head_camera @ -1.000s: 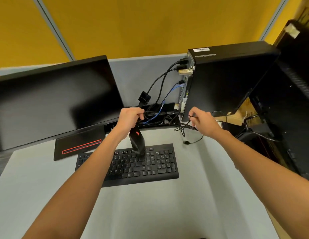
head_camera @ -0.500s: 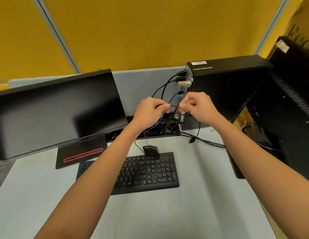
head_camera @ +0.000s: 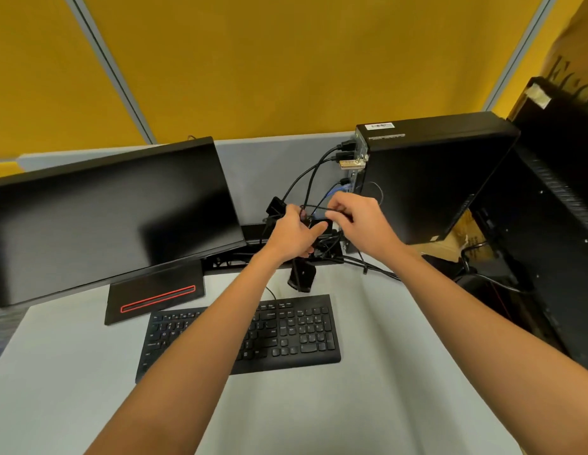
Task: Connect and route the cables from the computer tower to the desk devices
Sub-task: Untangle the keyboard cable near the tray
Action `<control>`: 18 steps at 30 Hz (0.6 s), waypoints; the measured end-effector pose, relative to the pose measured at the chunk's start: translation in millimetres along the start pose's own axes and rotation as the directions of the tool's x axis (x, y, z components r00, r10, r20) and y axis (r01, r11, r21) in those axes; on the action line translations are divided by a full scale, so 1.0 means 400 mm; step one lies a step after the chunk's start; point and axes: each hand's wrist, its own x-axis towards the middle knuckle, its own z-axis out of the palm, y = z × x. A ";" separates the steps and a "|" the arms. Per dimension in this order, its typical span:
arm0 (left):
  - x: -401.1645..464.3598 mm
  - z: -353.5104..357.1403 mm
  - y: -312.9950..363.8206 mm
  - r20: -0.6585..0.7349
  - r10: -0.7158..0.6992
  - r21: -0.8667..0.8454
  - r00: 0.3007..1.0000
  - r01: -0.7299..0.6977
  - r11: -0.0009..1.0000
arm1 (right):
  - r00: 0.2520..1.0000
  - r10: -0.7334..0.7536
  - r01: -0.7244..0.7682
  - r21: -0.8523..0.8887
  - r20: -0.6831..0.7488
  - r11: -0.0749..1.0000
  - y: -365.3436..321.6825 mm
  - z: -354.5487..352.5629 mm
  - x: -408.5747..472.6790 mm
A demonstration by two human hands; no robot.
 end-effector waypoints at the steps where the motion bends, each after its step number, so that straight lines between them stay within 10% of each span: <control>1: 0.007 0.008 0.003 -0.086 -0.008 0.057 0.996 0.012 0.998 | 0.999 -0.043 0.043 0.005 0.017 0.999 -0.012 -0.002 0.010; 7: 0.026 -0.009 0.049 -0.354 0.348 0.518 0.868 -0.128 0.846 | 0.990 -0.141 0.142 -0.044 0.032 0.989 0.001 -0.018 0.035; 13: 0.036 -0.116 0.001 -0.500 -0.063 -0.102 0.864 0.014 0.995 | 0.970 0.242 -0.200 -0.500 0.019 0.843 0.148 -0.053 -0.019; 18: 0.015 -0.143 -0.051 -0.329 -0.282 -0.403 0.901 0.136 0.905 | 0.936 0.348 -0.333 -0.201 0.043 0.921 0.192 -0.034 -0.062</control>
